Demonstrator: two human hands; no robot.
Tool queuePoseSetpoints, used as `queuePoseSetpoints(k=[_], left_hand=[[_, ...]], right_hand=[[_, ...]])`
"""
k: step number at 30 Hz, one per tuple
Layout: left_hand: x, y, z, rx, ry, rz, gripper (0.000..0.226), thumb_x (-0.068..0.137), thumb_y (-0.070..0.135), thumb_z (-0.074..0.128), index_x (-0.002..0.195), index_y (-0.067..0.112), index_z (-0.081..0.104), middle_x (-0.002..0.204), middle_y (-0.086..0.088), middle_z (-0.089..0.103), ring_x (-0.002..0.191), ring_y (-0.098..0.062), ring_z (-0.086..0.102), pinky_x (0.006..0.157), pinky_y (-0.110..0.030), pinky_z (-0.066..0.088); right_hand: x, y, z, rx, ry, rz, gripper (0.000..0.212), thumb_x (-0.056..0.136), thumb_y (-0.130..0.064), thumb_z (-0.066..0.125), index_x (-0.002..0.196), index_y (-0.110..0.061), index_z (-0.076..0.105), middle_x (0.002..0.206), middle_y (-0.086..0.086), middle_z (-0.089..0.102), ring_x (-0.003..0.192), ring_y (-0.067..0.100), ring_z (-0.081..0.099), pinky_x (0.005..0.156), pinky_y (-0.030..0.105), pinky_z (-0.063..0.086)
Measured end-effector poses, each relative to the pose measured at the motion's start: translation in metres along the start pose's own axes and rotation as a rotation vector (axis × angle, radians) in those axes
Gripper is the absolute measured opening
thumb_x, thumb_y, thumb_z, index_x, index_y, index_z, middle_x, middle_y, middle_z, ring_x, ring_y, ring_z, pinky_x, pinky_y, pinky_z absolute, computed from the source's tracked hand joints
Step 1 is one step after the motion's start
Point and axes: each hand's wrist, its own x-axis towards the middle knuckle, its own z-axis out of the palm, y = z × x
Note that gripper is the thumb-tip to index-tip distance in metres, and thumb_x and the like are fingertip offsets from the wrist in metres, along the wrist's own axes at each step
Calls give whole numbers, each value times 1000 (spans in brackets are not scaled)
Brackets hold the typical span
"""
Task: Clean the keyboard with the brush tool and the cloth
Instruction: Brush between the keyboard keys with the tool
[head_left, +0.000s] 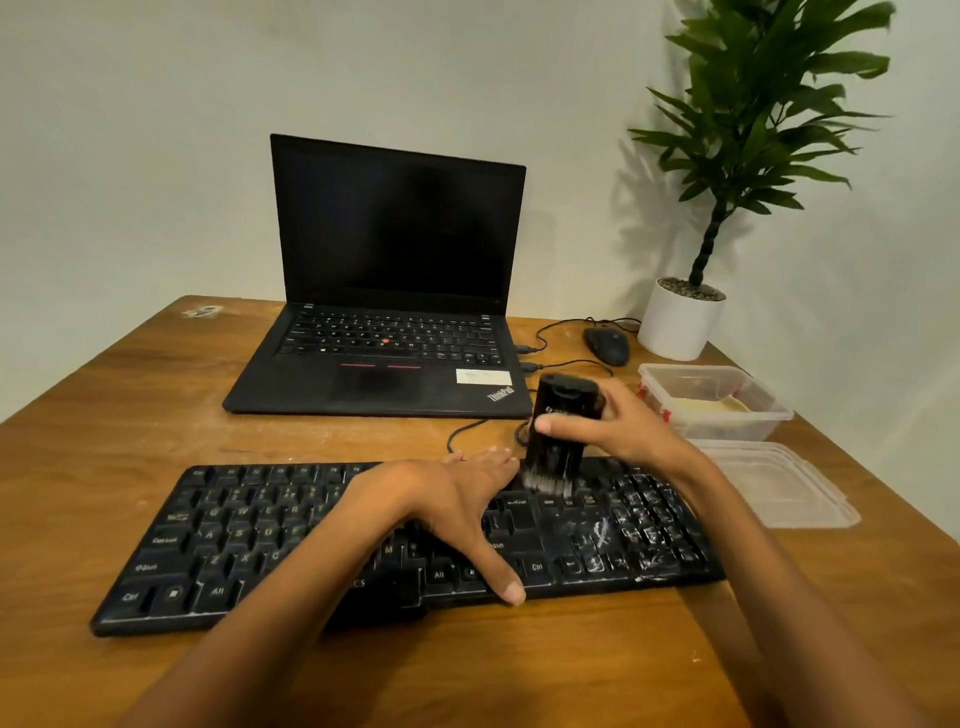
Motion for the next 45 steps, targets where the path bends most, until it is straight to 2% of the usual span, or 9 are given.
queuePoseSetpoints(k=[3,8,12,17,26,32,38,42,45], left_hand=[[0,0,1,9,4,-10,116,73,56,67,146,16,-14,154,4,-20,140,-10,-18,115,-33,-11],[0,1,2,8,13,-8,119,71,57,68,146,15,-15,154,4,-20,140,-9,-18,116,-36,-10],[-1,3,2,22,15,-11,118,72,56,68,146,15,-14,154,3,-19,141,-10,-15,116,-35,-9],[2,3,4,23,27,-11,121,68,59,69,147,19,-13,155,5,-16,141,-11,-13,115,-34,-8],[-2,5,1,22,19,-31,117,71,56,68,147,15,-11,155,4,-16,142,-11,-11,116,-34,-6],[-4,6,1,12,24,-31,116,72,55,68,146,15,-12,155,3,-16,142,-11,-12,116,-34,-6],[-2,5,1,14,14,-45,117,71,57,68,146,16,-13,155,4,-17,141,-11,-12,115,-33,-6],[-4,7,2,5,32,-38,116,71,54,69,147,15,-10,155,4,-14,142,-11,-10,116,-33,-5],[-2,4,2,10,25,-44,117,71,55,69,147,16,-11,155,3,-15,142,-11,-12,115,-33,-7]], right_hand=[[-5,-4,-7,34,197,-68,27,73,-29,74,93,-13,64,89,0,70,91,10,64,82,27,49],[-43,5,-5,231,-40,-67,35,69,-29,71,100,-15,63,100,2,71,98,18,66,84,32,53],[-62,19,-31,240,33,32,46,68,-30,71,101,-1,59,91,10,72,90,25,68,89,52,49],[-55,-9,-6,207,-40,-90,31,71,-24,72,99,-14,63,97,3,71,95,19,66,81,29,53],[-53,-1,-24,53,24,30,40,66,-39,74,98,-19,61,96,0,69,91,11,65,77,23,53],[-55,10,-11,128,1,72,61,61,-44,78,107,-9,58,103,9,69,98,23,65,89,45,51],[-58,-4,-8,137,-142,-9,32,71,-24,73,100,-15,62,97,5,71,96,20,66,85,36,53],[-49,-4,0,140,48,5,43,66,-39,77,100,-19,60,101,2,69,95,13,65,89,45,51],[-55,-2,1,170,-73,-27,41,69,-33,74,102,-11,61,100,8,69,97,23,65,86,41,53]])
